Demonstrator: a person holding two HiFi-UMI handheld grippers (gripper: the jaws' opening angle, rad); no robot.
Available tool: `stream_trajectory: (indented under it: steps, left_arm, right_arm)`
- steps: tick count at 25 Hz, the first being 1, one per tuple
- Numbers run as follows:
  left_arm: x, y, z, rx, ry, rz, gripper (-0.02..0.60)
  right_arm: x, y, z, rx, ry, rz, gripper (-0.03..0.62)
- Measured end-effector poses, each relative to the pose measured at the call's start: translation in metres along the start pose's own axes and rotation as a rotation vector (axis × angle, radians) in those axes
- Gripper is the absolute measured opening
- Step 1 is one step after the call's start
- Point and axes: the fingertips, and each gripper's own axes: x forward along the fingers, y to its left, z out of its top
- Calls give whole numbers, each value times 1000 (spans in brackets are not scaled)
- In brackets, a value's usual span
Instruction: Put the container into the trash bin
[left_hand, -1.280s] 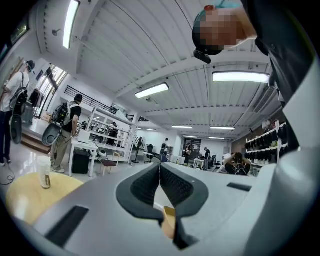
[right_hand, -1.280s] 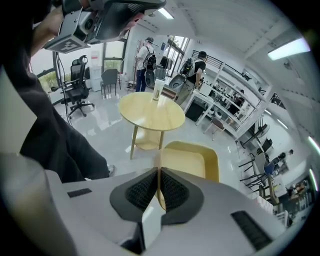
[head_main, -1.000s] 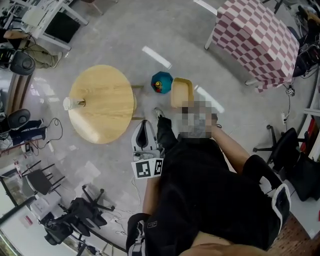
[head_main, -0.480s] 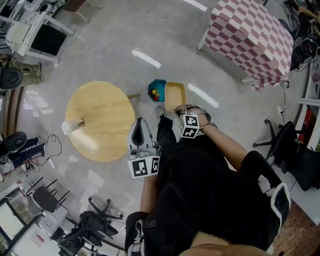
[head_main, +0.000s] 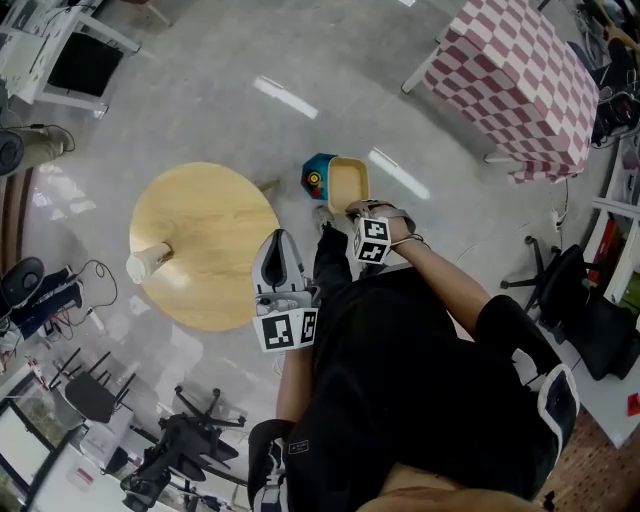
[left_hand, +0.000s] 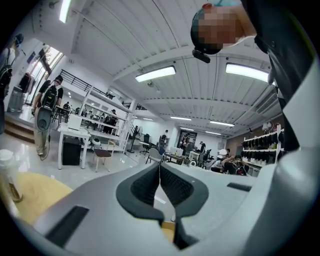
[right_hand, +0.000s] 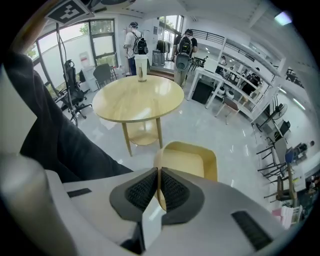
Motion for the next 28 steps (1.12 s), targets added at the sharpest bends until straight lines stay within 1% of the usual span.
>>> stream_trajectory:
  steps: [2,3,5,7,10,13,17,19,21,22,24,28]
  left_arm:
    - [8,8,-2,-6,11,-2,12]
    - [12,11,-3,-9,17,-3,12]
    - [21,17,-4,-13,27,-5,12]
    - [28,22,-3,-17,33,-8,12]
    - [35,28,-3,-18,40,-13,12]
    - [41,32,-3,-19,43,-15,12]
    - [46,31,-2,-20,44,-19,12]
    - [46,27,-1,-18,39,-20,12]
    - [42,21,0,-14,32,-21,12]
    - [40,18,0,-11,28,-20,12]
    - [34,10,1,-4,20,-18,12]
    - [15,-14,4,14,-3,-15,12]
  right_arm:
    - [12,-10,4,4,7,-4,40]
    - [18,-14,5,-1,18,-7,53]
    - [28,-23,7,-22,41,-14,160]
    - [33,-32,8,-28,54,-22,166]
    - [35,-38,8,4,60,-14,166]
    - [35,-41,7,38,60,0,162]
    - [32,-43,5,66,54,-5,132]
    - [28,-45,4,73,46,-20,107]
    - [24,-45,3,81,33,-36,65]
    - [21,-44,3,86,23,-44,49]
    - [13,-44,2,103,-6,-63,40]
    - [-16,-45,1,178,-102,-138,29]
